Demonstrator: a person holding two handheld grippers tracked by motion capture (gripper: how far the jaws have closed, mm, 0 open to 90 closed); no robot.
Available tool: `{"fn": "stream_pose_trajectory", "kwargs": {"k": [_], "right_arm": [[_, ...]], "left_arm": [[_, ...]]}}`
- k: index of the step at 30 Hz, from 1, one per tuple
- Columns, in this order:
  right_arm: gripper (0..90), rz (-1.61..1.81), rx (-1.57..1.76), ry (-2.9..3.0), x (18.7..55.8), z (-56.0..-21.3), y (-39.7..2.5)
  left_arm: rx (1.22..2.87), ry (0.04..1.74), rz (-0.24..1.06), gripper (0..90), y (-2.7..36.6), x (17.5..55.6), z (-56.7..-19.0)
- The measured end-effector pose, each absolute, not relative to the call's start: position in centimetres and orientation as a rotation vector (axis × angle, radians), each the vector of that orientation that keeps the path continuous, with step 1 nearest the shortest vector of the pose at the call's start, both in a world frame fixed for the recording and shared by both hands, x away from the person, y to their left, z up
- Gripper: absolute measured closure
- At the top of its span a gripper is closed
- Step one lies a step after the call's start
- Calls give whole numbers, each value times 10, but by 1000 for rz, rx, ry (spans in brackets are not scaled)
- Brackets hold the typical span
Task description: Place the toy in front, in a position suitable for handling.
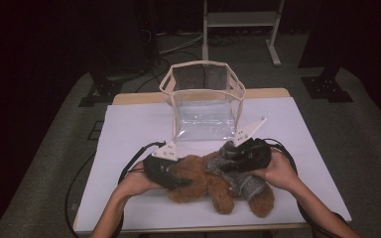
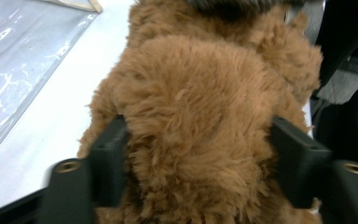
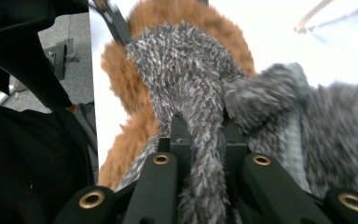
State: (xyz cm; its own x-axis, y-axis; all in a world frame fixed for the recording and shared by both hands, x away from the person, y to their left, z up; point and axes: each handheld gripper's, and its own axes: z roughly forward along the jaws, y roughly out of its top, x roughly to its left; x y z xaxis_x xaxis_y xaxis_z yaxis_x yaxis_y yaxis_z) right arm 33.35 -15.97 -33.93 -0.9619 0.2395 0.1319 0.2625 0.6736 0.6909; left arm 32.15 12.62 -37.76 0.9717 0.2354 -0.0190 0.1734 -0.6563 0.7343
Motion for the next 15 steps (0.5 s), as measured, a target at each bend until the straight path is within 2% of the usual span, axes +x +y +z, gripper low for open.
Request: {"fn": "stream_pose_trajectory", "kwargs": {"k": [5,12,15], "right_arm": [[797,-1127,-371,-2900,334,-337,-134],[797,-1229,-558,-2838,339,-333,-194],[798,-1239,-588,-2817,340,-337,-205]], "left_arm": [[2348,250,155,419,124,318,-374],[2323,260,141,411,127,318,-376],[2319,263,127,369,127,319,-372]]}}
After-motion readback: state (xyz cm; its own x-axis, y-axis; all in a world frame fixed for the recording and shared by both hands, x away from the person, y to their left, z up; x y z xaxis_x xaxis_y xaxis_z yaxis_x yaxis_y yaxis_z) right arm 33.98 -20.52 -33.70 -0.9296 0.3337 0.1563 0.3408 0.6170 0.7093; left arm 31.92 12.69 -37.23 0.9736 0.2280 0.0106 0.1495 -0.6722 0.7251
